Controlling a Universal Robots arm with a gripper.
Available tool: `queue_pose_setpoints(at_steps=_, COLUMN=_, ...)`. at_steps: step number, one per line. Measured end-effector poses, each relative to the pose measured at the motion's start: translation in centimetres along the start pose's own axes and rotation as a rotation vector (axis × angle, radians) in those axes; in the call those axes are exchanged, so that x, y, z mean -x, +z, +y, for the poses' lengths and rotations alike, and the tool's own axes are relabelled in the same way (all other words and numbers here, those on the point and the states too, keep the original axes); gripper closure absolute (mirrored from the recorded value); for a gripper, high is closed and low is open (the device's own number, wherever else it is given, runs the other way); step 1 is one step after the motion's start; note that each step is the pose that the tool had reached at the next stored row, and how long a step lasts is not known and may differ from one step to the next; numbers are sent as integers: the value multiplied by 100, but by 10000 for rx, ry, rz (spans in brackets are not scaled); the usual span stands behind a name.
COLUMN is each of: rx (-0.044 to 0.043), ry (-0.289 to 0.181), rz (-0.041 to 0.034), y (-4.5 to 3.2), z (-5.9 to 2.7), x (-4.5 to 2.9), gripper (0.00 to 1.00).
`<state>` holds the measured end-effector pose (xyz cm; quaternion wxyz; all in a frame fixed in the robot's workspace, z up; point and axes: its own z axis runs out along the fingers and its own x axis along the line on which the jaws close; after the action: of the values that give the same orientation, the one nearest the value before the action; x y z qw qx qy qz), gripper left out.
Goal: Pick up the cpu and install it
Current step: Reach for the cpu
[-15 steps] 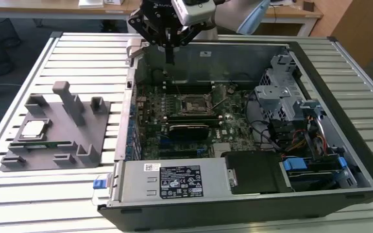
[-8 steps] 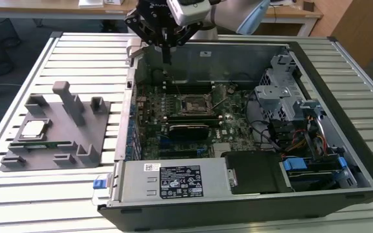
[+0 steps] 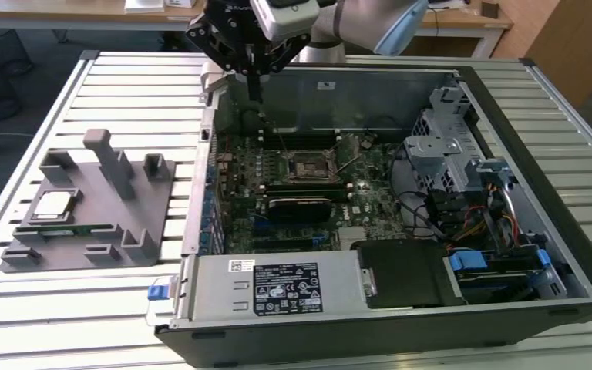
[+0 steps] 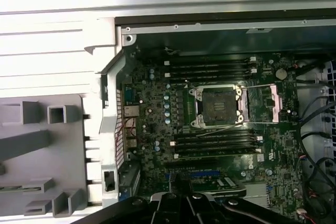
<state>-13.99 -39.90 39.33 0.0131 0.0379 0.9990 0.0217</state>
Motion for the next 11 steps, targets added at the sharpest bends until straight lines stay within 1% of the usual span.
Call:
queue_pose_setpoints(at_steps=3, rx=0, ry=-1, rz=0, y=-1, z=-4, x=-54, gripper=89)
queue_pose_setpoints(at_steps=4, rx=1, ry=0, rz=0, y=-1, z=-7, x=-95, gripper=89)
queue_pose_setpoints(at_steps=11, rx=0, ry=0, rz=0, y=-4, z=-18, x=-240, gripper=89)
